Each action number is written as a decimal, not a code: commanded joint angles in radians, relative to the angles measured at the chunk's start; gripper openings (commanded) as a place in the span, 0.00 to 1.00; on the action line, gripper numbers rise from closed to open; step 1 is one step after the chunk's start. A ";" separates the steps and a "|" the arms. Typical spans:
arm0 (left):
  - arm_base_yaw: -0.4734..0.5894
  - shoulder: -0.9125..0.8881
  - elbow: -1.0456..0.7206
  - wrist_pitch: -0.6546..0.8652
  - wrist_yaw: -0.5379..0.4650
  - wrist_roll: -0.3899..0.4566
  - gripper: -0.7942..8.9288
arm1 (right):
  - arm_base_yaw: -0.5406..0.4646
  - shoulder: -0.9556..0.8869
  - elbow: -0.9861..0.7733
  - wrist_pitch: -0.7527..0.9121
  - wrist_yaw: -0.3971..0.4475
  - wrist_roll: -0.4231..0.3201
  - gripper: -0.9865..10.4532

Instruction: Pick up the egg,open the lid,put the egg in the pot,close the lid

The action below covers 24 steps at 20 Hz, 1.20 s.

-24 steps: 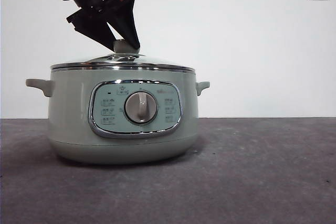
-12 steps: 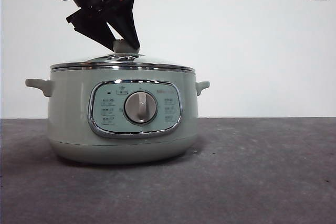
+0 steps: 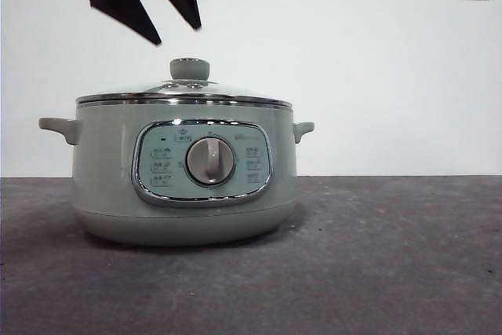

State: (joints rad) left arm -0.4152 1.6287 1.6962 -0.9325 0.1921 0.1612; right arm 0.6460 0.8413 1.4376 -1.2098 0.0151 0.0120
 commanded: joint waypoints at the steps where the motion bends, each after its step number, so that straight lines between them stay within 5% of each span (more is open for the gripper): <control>1: 0.000 -0.019 0.093 -0.111 -0.001 0.007 0.50 | 0.002 -0.001 -0.007 0.002 0.000 0.011 0.47; 8: -0.002 -0.221 0.189 -0.387 0.050 0.002 0.50 | 0.002 0.014 -0.007 -0.024 -0.035 0.000 0.47; 15: -0.005 -0.462 0.189 -0.387 0.090 -0.061 0.50 | 0.002 0.055 -0.007 -0.056 -0.114 -0.041 0.47; 22: -0.005 -0.515 0.189 -0.387 0.156 -0.064 0.49 | 0.002 0.066 -0.007 -0.067 -0.121 -0.043 0.47; 23: -0.005 -0.510 0.189 -0.387 0.156 -0.064 0.45 | 0.002 0.066 -0.007 -0.082 -0.120 -0.042 0.46; 24: -0.005 -0.506 0.189 -0.387 0.156 -0.064 0.30 | 0.002 0.066 -0.007 -0.103 -0.120 -0.041 0.40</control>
State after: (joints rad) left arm -0.4183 1.1252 1.8870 -1.3228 0.3443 0.1040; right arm 0.6460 0.9077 1.4376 -1.3174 -0.1032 -0.0231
